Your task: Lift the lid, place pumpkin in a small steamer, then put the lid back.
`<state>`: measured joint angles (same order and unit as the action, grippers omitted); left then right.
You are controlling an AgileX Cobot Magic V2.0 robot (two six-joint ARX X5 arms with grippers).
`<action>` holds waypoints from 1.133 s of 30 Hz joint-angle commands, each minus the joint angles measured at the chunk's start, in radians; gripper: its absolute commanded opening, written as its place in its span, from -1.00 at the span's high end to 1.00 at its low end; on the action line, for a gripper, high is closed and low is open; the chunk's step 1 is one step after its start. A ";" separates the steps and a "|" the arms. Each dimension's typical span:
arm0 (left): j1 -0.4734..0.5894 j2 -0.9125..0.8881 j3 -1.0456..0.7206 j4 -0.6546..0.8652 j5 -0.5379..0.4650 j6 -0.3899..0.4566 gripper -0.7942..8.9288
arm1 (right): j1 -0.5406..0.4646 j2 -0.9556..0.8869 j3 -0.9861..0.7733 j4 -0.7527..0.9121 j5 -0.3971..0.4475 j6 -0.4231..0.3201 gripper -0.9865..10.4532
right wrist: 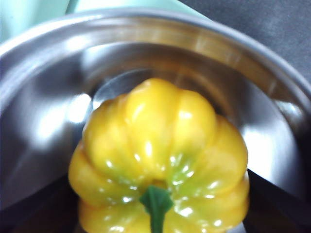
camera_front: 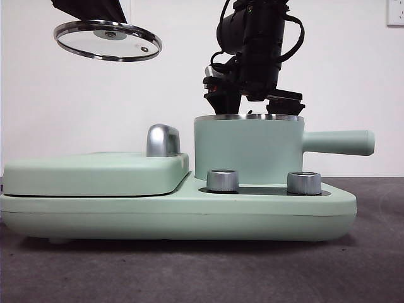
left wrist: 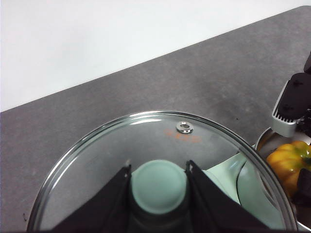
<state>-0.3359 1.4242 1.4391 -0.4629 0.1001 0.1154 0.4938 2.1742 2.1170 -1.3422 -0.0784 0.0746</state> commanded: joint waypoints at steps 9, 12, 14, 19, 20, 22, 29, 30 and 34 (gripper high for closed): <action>-0.001 0.007 0.029 0.028 0.001 -0.008 0.82 | 0.035 0.063 0.024 -0.046 0.009 0.015 0.26; -0.001 0.007 0.029 0.029 0.001 -0.016 0.82 | 0.034 0.063 0.024 -0.054 0.009 0.015 0.20; -0.001 0.007 0.029 0.029 0.001 -0.018 0.82 | 0.033 0.063 0.024 -0.059 0.010 0.015 0.04; -0.001 0.007 0.029 0.030 0.001 -0.024 0.82 | 0.033 0.062 0.026 -0.058 0.027 0.015 -0.14; -0.001 0.007 0.029 0.030 0.001 -0.025 0.82 | 0.033 0.061 0.034 -0.070 0.031 0.015 -0.14; -0.001 0.007 0.029 0.029 0.001 -0.028 0.82 | 0.033 0.045 0.055 -0.072 0.028 0.019 -0.14; -0.007 0.007 0.029 0.027 0.002 -0.031 0.82 | 0.034 -0.158 0.081 -0.076 0.027 0.030 -0.13; -0.008 0.007 0.029 0.021 0.002 -0.031 0.82 | 0.035 -0.209 0.079 -0.078 0.027 0.033 -0.13; -0.031 0.007 0.029 0.006 0.003 -0.031 0.82 | 0.070 -0.431 0.020 -0.077 0.028 0.054 -0.13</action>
<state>-0.3611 1.4242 1.4391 -0.4828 0.1005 0.0891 0.5514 1.7477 2.1258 -1.3422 -0.0517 0.1120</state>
